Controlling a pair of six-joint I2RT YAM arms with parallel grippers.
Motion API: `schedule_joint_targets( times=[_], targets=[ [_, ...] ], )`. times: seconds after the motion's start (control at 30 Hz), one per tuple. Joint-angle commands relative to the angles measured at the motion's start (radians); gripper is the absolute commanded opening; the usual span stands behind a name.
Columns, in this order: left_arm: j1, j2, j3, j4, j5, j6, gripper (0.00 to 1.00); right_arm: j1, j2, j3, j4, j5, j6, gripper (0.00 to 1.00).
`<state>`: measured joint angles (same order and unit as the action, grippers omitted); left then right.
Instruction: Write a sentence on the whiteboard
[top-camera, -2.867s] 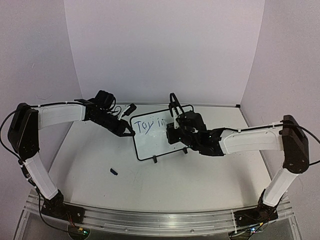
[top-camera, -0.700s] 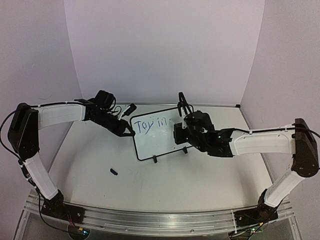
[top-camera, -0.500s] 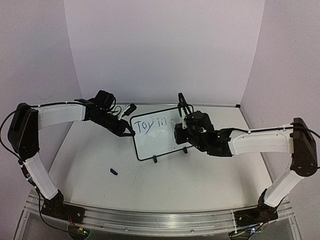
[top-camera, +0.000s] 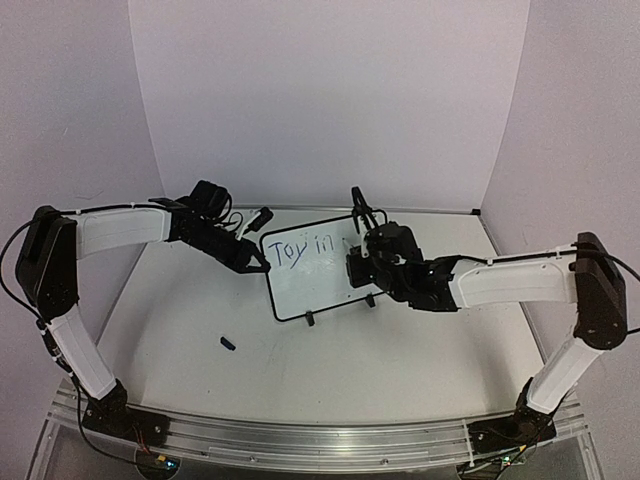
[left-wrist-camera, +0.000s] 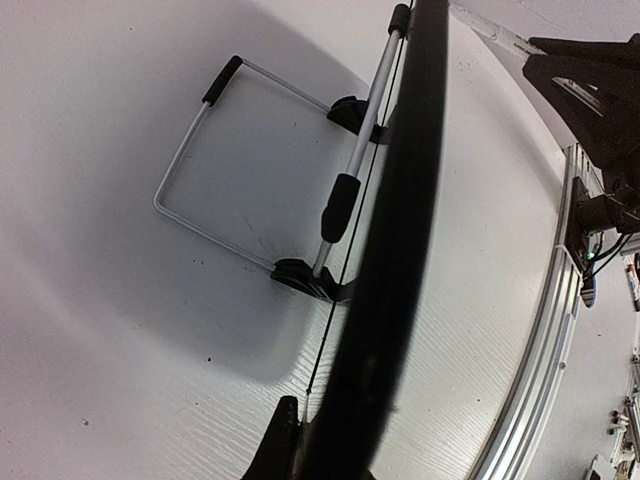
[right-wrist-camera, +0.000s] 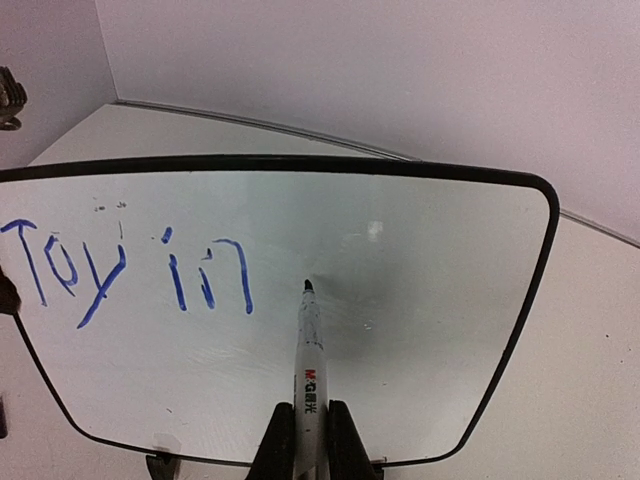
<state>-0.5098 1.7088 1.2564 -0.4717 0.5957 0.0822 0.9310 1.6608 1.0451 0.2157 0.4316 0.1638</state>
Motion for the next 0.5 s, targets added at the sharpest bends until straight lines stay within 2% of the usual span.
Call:
schedule_joint_targets(
  times=[0.0,0.47],
  targets=[
    [-0.004,0.014,0.024,-0.025,-0.073,0.011,0.00,-0.011,0.029,0.051,0.030,0.019,-0.020,0.00],
    [-0.004,0.017,0.026,-0.027,-0.077,0.013,0.00,-0.033,0.040,0.046,0.027,0.038,-0.011,0.00]
  ],
)
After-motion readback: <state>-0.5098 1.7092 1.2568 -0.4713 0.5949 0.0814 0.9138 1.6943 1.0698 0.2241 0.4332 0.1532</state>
